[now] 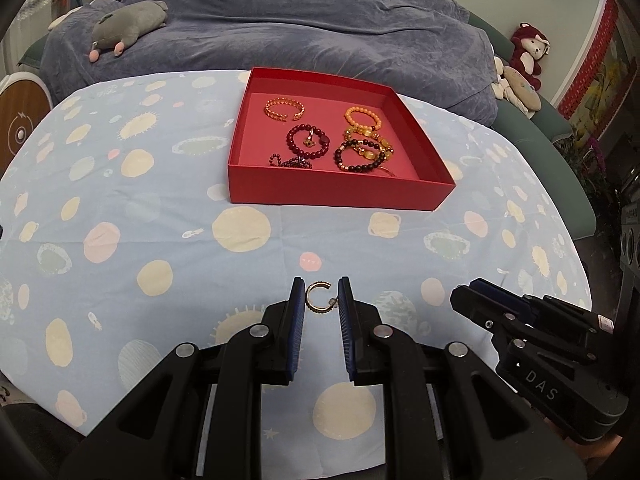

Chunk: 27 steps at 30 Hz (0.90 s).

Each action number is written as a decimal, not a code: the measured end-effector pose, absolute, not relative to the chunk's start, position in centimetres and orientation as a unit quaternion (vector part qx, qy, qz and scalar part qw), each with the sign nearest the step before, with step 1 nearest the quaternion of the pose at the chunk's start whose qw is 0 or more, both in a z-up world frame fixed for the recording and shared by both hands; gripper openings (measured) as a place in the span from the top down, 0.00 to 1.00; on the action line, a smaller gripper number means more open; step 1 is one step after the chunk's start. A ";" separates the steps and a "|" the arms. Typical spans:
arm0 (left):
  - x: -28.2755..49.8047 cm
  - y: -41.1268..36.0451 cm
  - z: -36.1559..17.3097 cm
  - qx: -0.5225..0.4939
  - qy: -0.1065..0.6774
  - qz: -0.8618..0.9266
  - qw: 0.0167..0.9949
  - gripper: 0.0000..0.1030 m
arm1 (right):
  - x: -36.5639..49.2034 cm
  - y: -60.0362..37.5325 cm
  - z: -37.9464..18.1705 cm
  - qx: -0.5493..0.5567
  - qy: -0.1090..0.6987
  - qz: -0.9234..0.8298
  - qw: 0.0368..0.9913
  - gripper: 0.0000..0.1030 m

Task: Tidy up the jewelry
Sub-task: 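Carry the hoop earring into the red box and open the left tool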

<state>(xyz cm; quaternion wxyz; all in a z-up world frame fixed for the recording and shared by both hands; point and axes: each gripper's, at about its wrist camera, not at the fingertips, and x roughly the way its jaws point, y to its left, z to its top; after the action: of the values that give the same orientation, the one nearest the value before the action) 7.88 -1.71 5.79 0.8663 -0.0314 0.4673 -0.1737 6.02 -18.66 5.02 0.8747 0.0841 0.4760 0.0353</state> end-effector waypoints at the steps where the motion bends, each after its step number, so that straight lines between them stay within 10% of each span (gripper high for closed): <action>1: 7.8 -1.8 6.0 -0.031 0.466 -0.175 0.867 0.84 | 6.0 -18.7 5.2 0.084 0.474 0.035 0.876 0.82; 27: 16.3 -6.1 10.4 0.012 0.433 -0.172 0.884 0.84 | 15.9 -19.8 10.4 0.075 0.420 0.044 0.903 0.82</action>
<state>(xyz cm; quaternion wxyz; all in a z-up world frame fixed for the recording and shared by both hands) 16.34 -6.12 10.38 0.8845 0.0122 0.4333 -0.1724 15.87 -19.79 10.37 0.9032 0.0751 0.4204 0.0436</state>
